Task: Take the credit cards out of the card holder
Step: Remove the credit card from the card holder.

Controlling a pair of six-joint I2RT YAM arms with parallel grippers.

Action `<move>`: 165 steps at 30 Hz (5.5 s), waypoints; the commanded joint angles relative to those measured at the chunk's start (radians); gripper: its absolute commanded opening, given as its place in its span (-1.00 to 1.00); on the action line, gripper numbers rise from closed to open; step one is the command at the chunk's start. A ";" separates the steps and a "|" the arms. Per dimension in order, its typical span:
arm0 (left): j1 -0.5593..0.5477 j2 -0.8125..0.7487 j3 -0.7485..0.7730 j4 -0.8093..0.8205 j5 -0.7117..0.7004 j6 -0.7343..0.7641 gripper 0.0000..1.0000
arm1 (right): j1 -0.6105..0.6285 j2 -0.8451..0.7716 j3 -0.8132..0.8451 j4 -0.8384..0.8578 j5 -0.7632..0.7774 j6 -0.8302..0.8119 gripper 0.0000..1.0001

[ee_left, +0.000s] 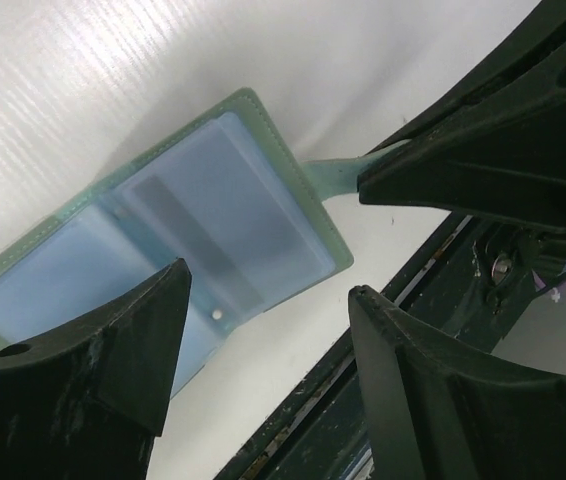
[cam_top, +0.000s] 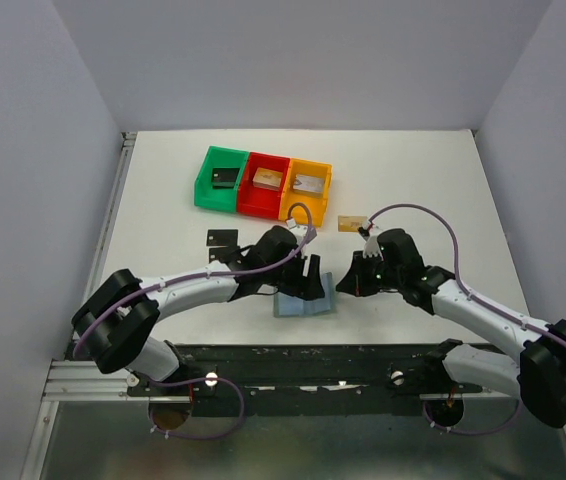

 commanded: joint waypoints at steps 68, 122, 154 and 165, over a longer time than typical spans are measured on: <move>-0.048 0.156 0.158 -0.168 -0.139 0.011 0.50 | 0.005 -0.081 -0.033 0.094 -0.109 0.024 -0.99; -0.088 0.108 0.173 -0.226 -0.273 0.023 0.44 | 0.005 -0.051 -0.061 0.001 0.038 0.067 -0.99; -0.104 0.079 0.152 -0.338 -0.444 0.031 0.29 | 0.005 -0.042 -0.043 -0.051 0.110 0.067 -0.97; -0.091 0.024 0.097 -0.347 -0.500 0.007 0.31 | 0.005 -0.058 -0.018 -0.113 0.154 0.067 -0.30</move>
